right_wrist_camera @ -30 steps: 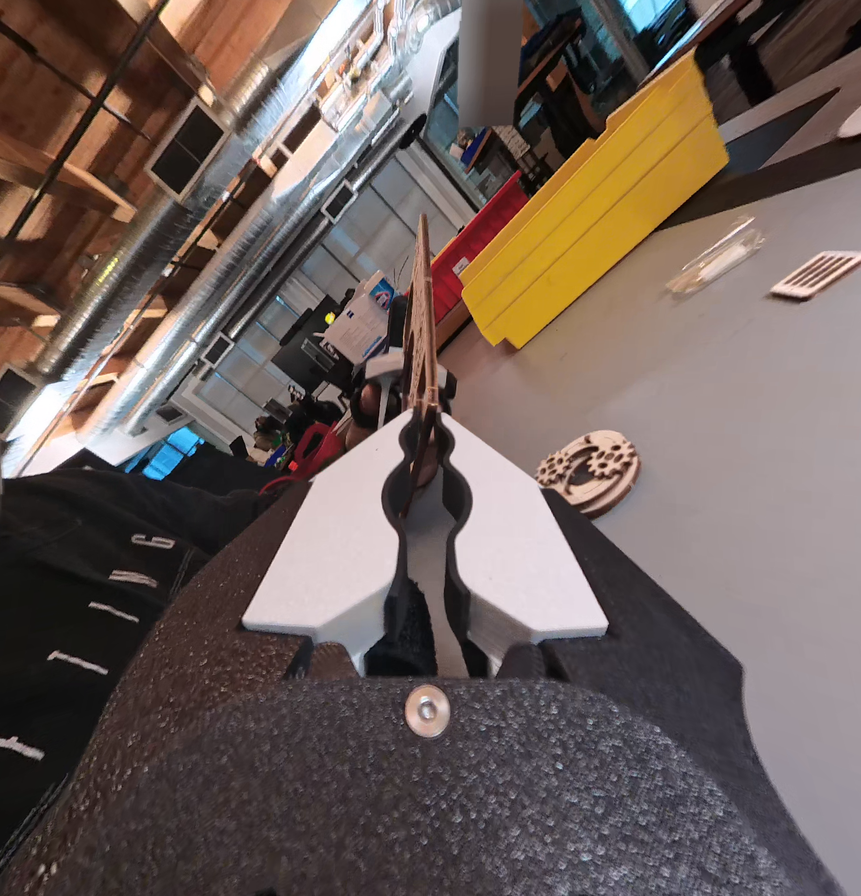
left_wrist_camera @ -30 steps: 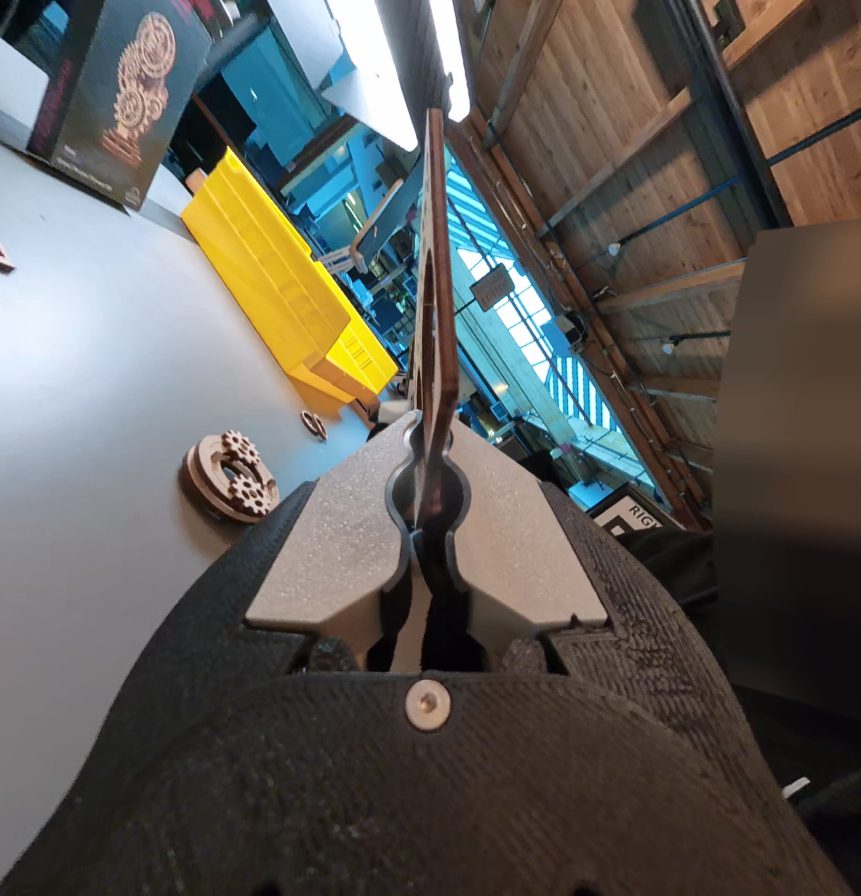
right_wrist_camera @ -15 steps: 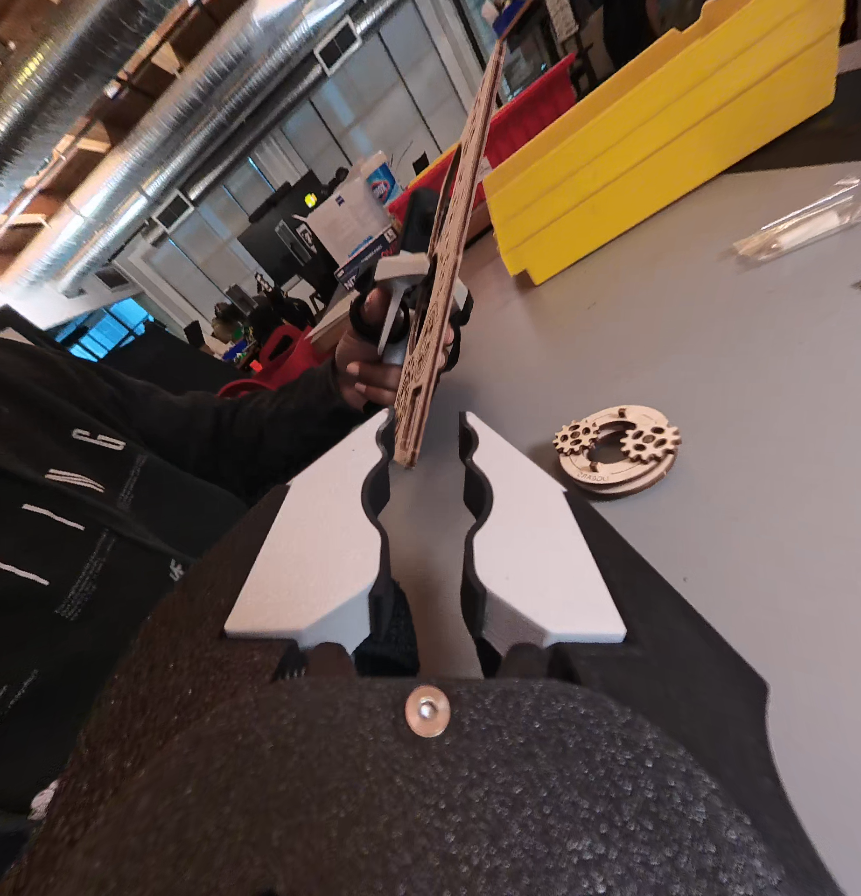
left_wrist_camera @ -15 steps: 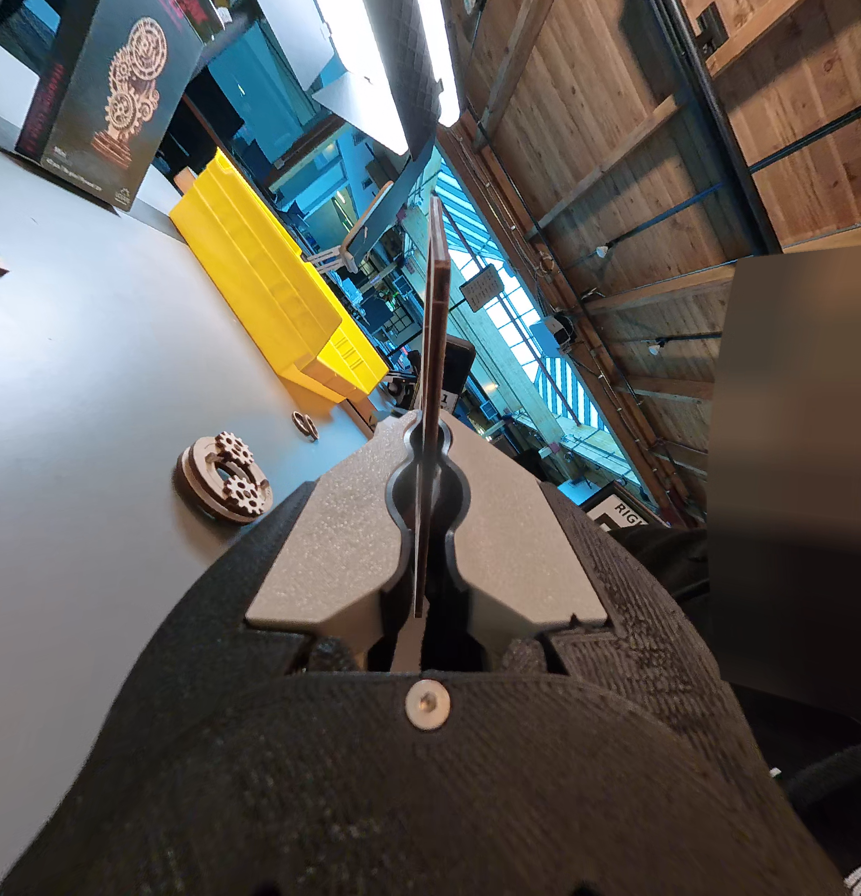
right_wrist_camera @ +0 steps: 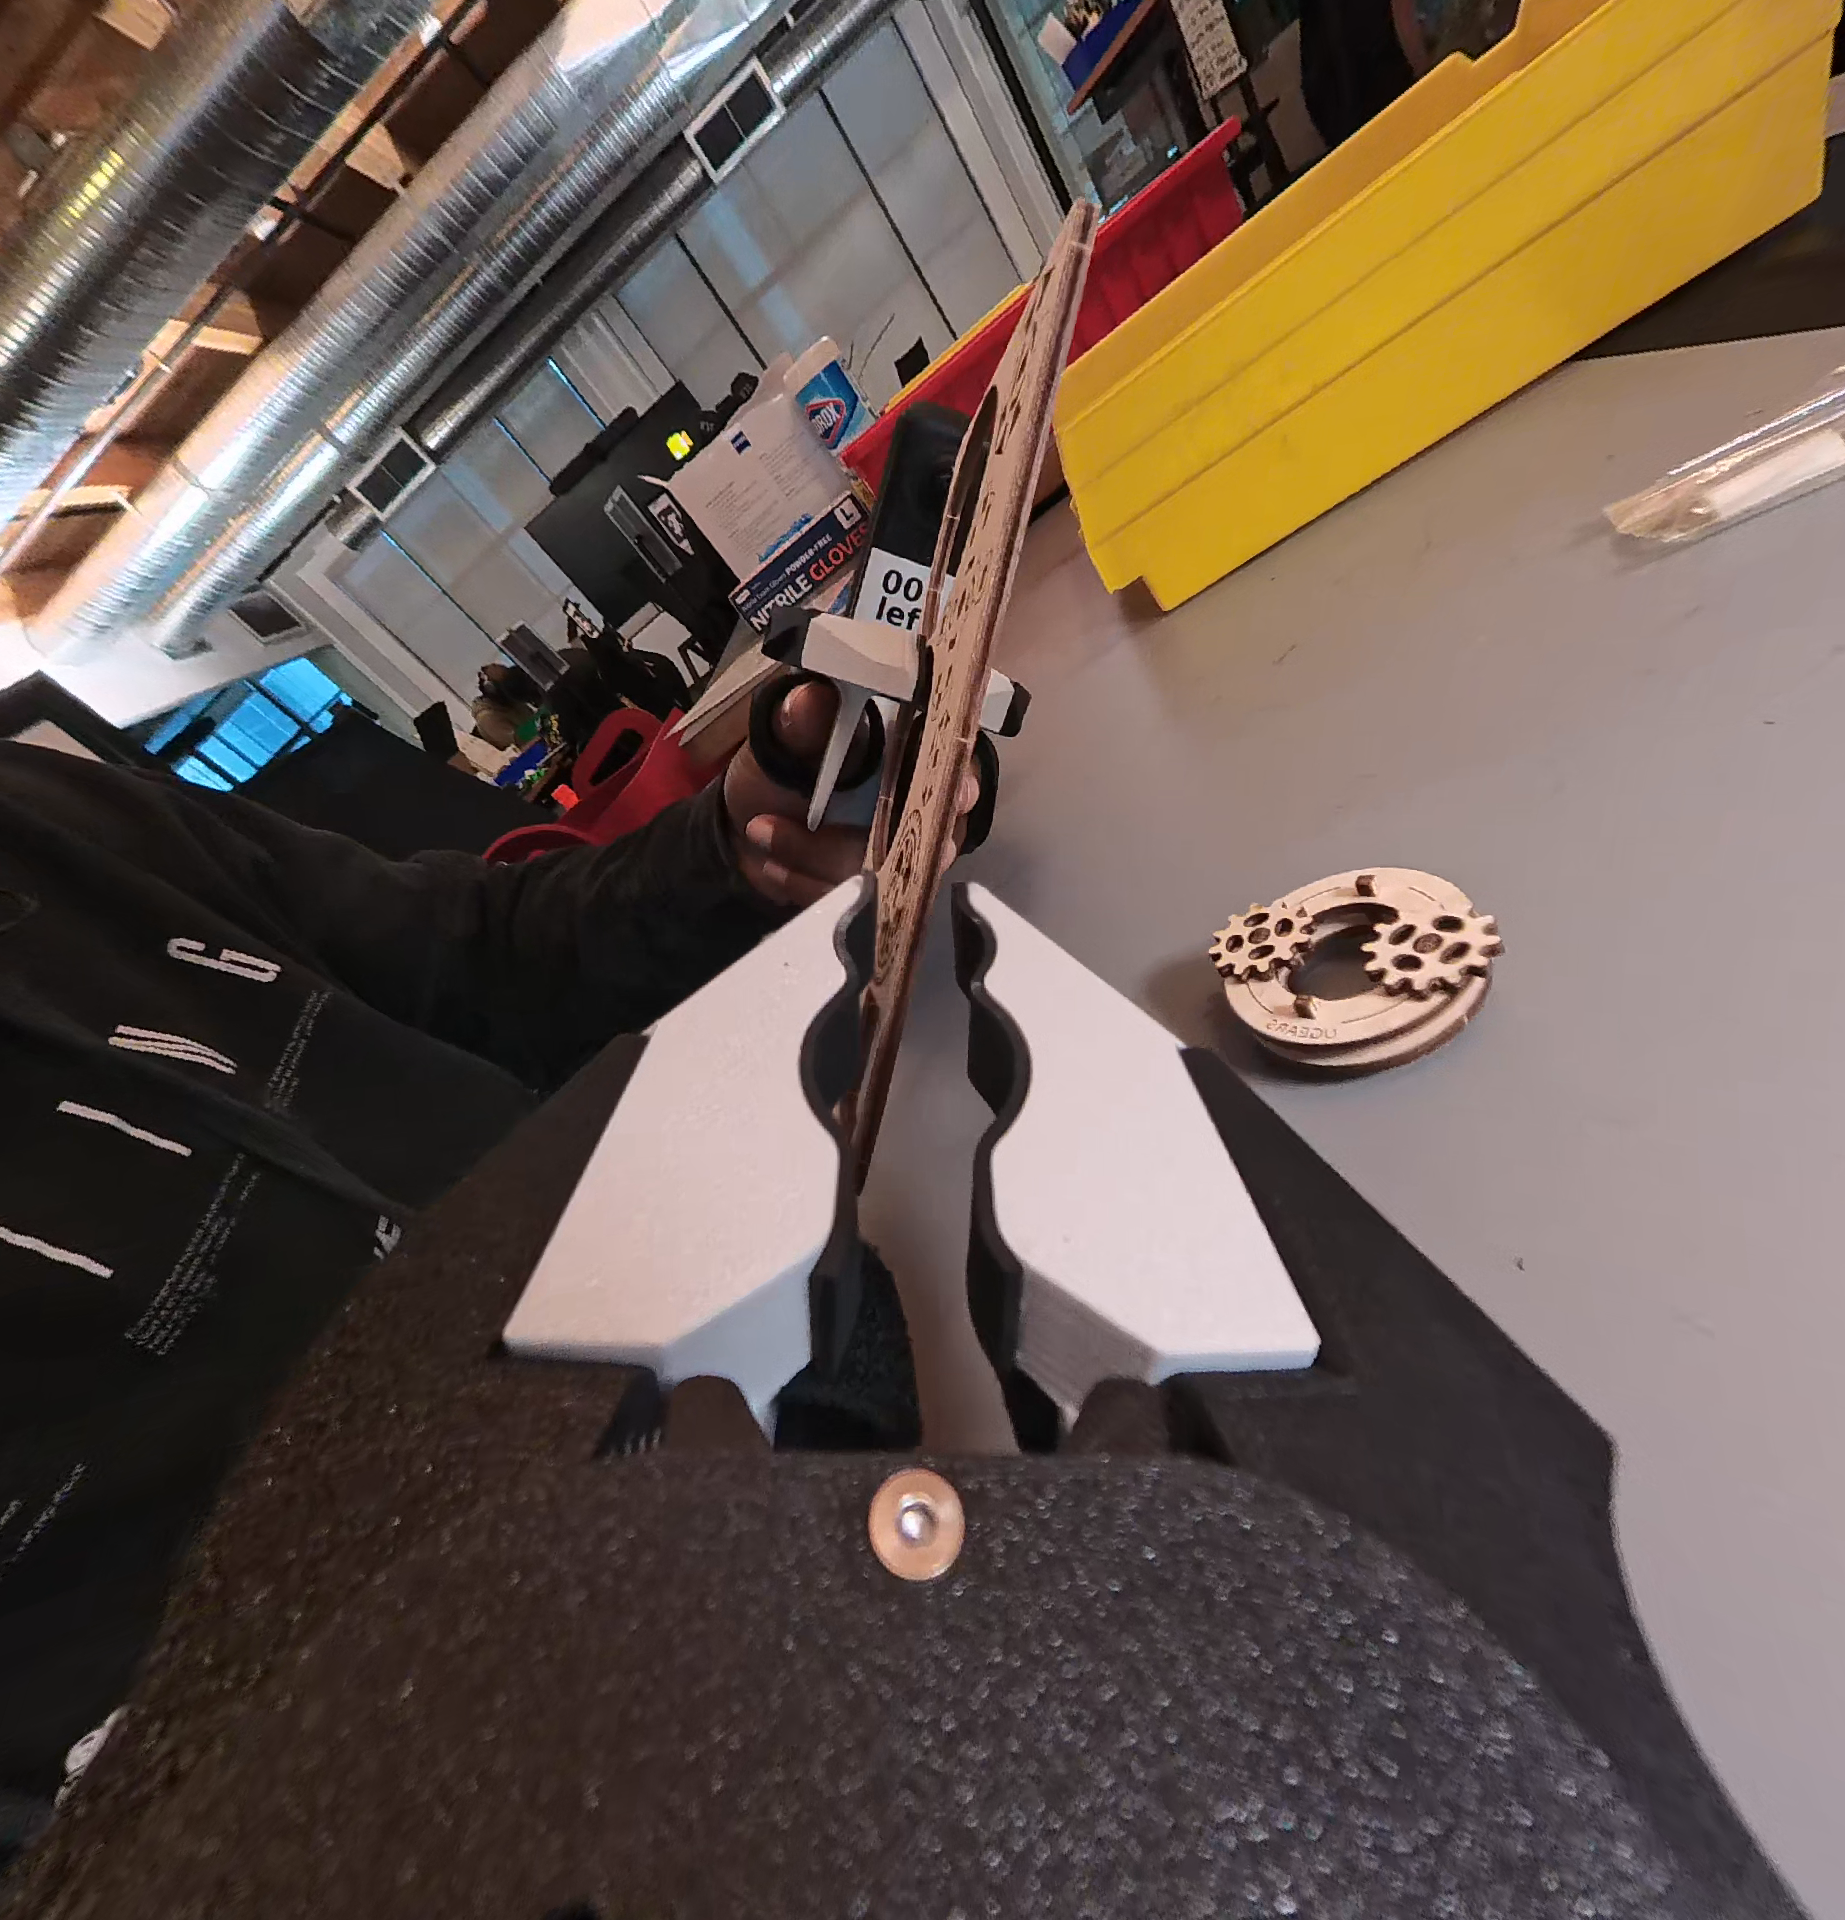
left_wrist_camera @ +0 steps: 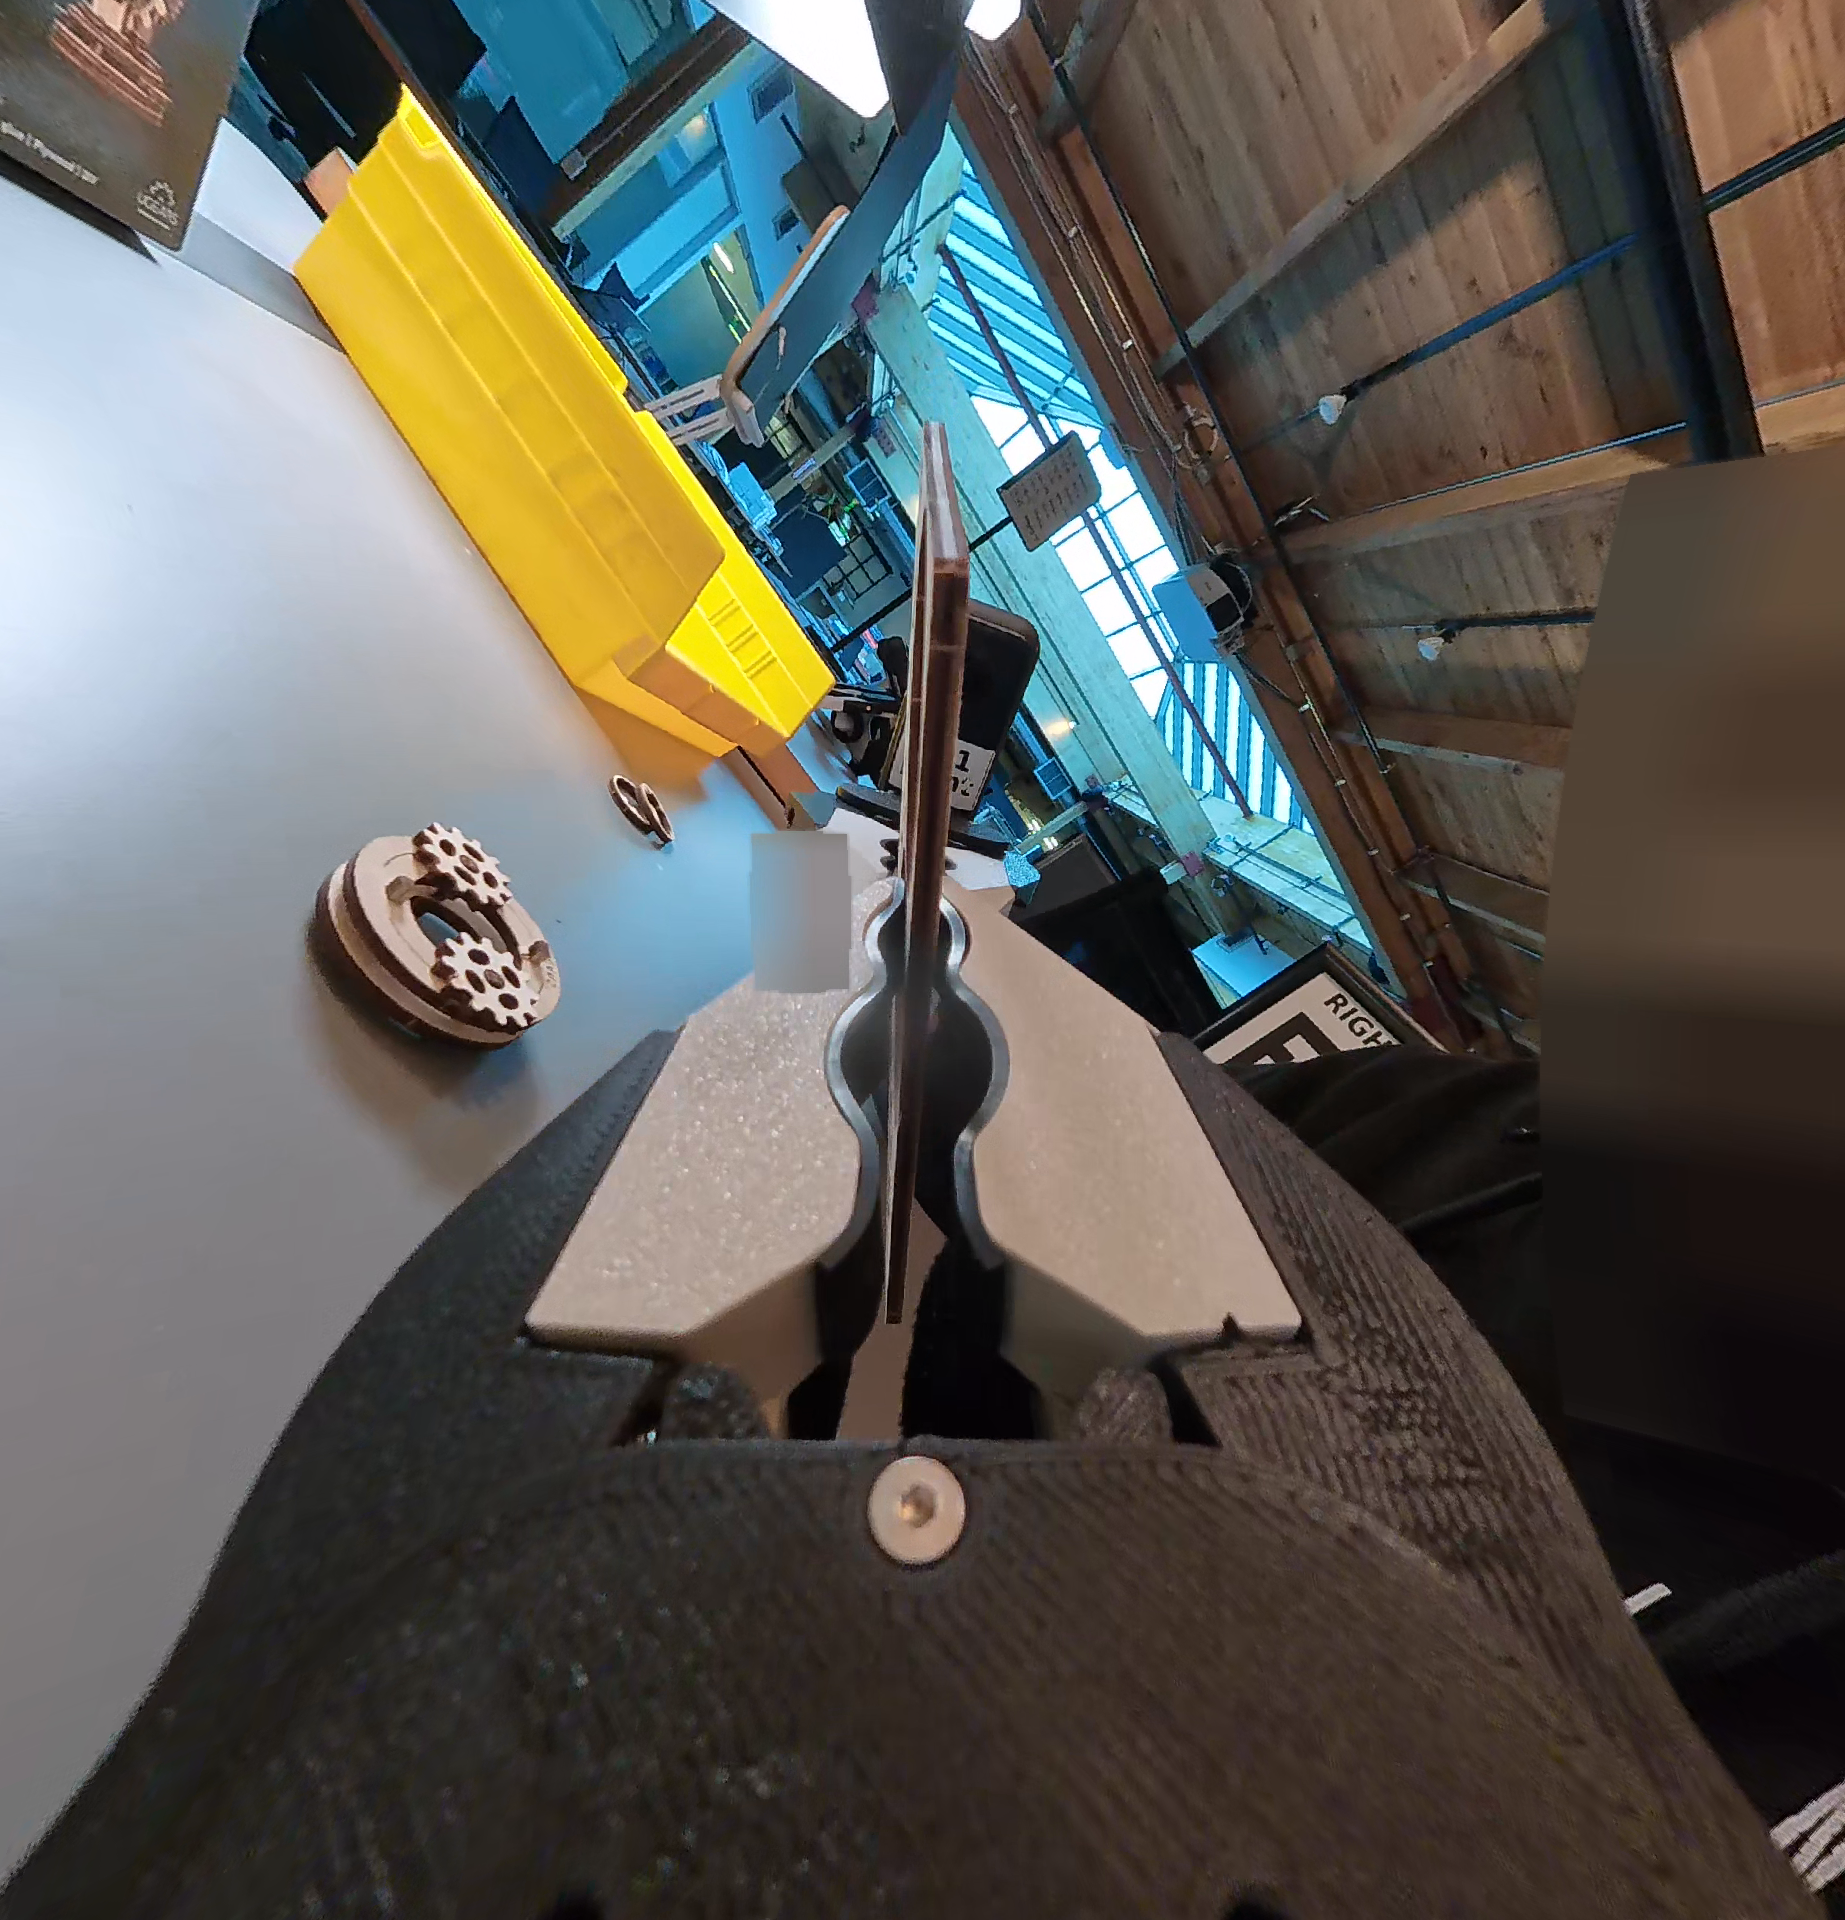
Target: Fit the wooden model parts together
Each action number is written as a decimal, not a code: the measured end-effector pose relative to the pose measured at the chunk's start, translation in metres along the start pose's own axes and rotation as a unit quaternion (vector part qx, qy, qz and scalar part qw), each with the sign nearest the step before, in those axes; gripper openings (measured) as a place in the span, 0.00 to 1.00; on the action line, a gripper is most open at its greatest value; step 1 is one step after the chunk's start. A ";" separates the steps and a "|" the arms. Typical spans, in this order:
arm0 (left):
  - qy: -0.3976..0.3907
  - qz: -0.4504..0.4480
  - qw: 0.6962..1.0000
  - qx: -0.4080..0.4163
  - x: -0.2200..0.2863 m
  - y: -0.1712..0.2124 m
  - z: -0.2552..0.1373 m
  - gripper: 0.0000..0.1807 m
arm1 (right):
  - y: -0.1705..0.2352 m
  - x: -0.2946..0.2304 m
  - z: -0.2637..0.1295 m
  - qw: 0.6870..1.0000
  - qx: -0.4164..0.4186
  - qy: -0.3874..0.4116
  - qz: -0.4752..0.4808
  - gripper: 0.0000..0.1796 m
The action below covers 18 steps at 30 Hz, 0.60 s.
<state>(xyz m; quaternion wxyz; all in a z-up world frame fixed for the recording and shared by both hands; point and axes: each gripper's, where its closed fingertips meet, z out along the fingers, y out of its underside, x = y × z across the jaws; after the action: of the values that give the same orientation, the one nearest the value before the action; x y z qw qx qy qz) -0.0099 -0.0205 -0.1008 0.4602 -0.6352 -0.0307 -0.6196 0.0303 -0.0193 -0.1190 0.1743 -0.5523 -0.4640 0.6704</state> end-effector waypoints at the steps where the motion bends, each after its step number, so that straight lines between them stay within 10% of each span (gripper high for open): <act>1: -0.001 0.000 1.000 -0.001 0.000 0.000 0.000 0.00 | 0.001 0.000 0.001 1.000 -0.003 0.001 0.001 0.04; 18: 0.011 0.066 0.998 0.006 0.013 -0.003 0.000 0.00 | -0.003 -0.008 0.003 0.998 0.021 -0.036 0.038 0.00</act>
<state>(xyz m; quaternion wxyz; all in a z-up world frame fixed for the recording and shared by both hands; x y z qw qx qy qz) -0.0087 -0.0254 -0.0879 0.5042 -0.6264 0.0126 -0.5943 0.0296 -0.0252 -0.1119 0.1431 -0.5414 -0.4343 0.7055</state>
